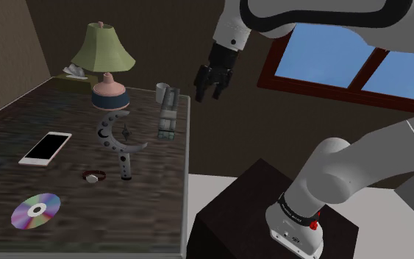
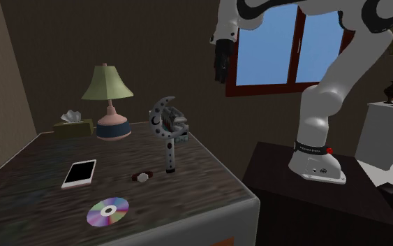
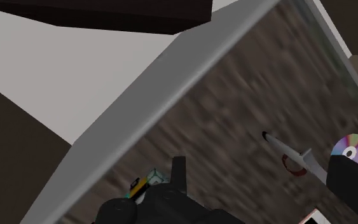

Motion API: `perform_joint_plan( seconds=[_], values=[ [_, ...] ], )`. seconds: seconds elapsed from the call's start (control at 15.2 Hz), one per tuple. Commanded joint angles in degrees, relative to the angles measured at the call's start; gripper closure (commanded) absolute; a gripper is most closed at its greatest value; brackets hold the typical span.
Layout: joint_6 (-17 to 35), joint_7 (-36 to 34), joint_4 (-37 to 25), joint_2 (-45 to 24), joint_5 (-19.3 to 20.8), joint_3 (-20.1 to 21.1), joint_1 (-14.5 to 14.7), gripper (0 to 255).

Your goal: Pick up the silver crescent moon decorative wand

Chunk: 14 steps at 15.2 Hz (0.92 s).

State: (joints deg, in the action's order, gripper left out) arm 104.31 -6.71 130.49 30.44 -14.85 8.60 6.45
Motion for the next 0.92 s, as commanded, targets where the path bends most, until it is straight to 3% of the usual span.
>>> perform_joint_plan(
  seconds=[0.0, 0.46, 0.86],
  values=[
    [2.1, -2.6, -1.3, -2.6, -1.2, 2.1, 0.8, 0],
    [8.2, -10.2, -9.1, -13.6, -2.3, 8.1, 2.4, 0],
    [12.2, -17.5, -18.4, -24.4, -0.2, 12.6, 3.8, 0]
  ],
)
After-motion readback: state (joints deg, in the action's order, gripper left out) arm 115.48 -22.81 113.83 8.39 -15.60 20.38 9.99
